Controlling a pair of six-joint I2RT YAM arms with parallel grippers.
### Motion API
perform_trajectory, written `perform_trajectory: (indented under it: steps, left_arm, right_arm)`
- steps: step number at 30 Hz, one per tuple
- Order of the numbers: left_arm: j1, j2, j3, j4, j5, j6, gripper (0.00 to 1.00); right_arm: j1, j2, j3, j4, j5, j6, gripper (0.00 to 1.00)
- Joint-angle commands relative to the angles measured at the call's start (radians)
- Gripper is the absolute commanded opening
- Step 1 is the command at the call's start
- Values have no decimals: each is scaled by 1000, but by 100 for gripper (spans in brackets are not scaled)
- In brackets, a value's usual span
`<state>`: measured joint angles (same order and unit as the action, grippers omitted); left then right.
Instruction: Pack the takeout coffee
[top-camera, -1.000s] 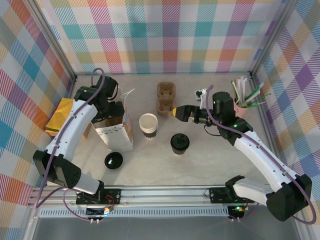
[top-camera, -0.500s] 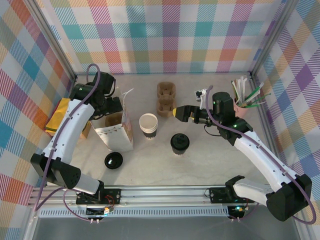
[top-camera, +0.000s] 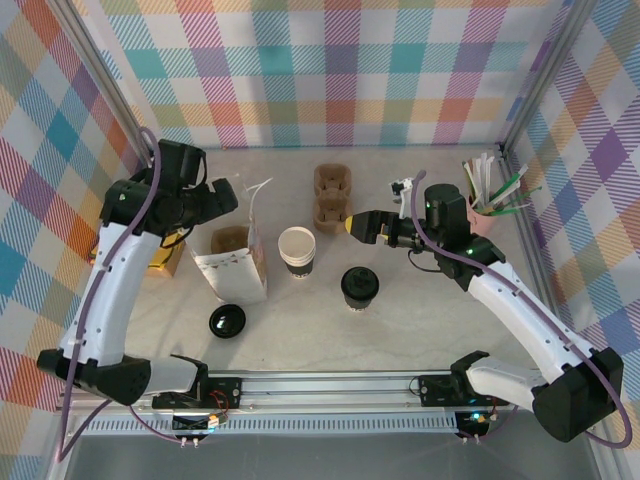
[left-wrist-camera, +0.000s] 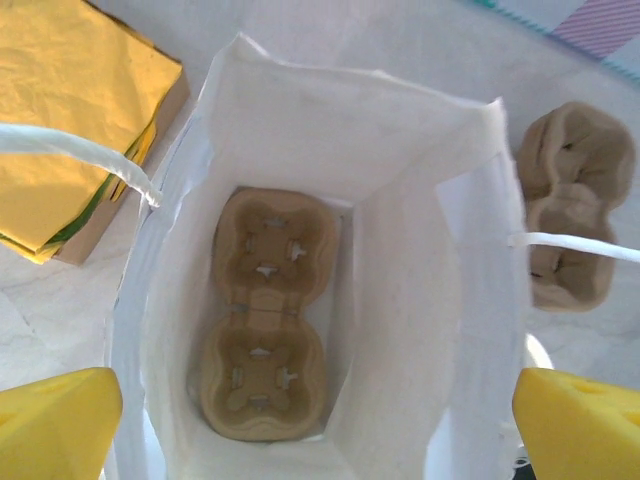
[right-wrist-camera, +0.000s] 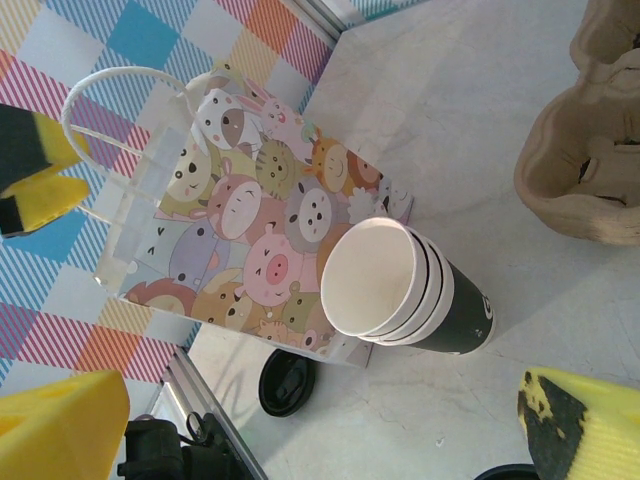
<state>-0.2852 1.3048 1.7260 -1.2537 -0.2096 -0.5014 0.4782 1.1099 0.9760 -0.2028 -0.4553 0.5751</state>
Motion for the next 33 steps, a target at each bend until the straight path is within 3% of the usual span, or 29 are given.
perform_trajectory:
  steps: [1,7,15,33]
  left_arm:
    - [12,-45,27,5,5,17,100]
    - [12,-114,32,-40,-82,35,100]
    - [12,-186,20,-136,-161,32,100]
    - [12,-316,-102,-211,-101,62,91]
  right_arm:
    - [9,18,16,19,-20,11,99]
    - [34,52,62,-16,-4,-5,99]
    - [140,155,172,-86,78,-55,99]
    - [312,440,424,-336,325,-146,97]
